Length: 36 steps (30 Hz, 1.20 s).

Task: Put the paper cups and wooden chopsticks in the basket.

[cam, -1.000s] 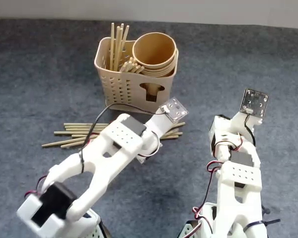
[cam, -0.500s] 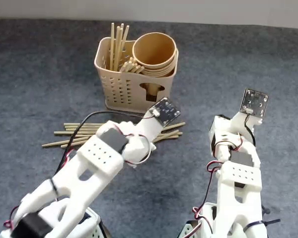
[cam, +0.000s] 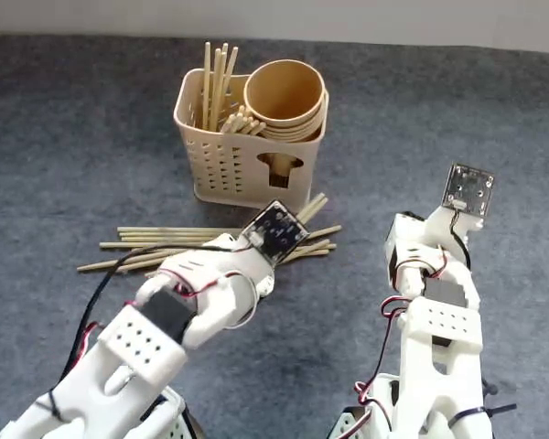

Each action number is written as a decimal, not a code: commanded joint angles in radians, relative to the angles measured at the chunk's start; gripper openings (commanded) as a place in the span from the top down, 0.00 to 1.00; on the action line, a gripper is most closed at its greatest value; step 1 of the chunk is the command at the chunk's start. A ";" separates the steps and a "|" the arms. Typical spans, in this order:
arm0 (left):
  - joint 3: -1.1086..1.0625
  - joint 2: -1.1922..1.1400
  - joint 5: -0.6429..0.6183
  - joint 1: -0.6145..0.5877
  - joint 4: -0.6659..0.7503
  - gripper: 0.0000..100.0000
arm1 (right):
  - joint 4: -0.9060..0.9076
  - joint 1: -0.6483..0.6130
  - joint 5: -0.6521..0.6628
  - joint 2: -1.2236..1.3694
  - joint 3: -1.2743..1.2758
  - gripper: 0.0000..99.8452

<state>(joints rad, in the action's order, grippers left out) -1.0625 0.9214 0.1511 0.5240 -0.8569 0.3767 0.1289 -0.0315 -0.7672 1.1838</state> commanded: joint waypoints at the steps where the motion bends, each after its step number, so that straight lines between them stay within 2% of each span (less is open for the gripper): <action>1: -0.024 0.124 0.005 -0.016 0.025 0.99 | -0.022 0.008 0.012 -0.015 -0.010 0.99; 21: -0.211 0.530 0.005 -0.016 0.068 0.99 | -0.022 0.008 0.012 -0.015 -0.008 0.99; 27: -0.314 0.677 0.005 -0.021 0.155 0.99 | -0.022 0.008 0.012 -0.015 -0.008 0.99; 36: -0.446 0.900 0.002 -0.151 0.279 0.99 | -0.022 0.008 0.012 -0.015 -0.008 0.99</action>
<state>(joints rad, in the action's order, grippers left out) -1.4968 1.7392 0.1511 0.4212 -0.6252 0.3767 0.1289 -0.0315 -0.7672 1.1838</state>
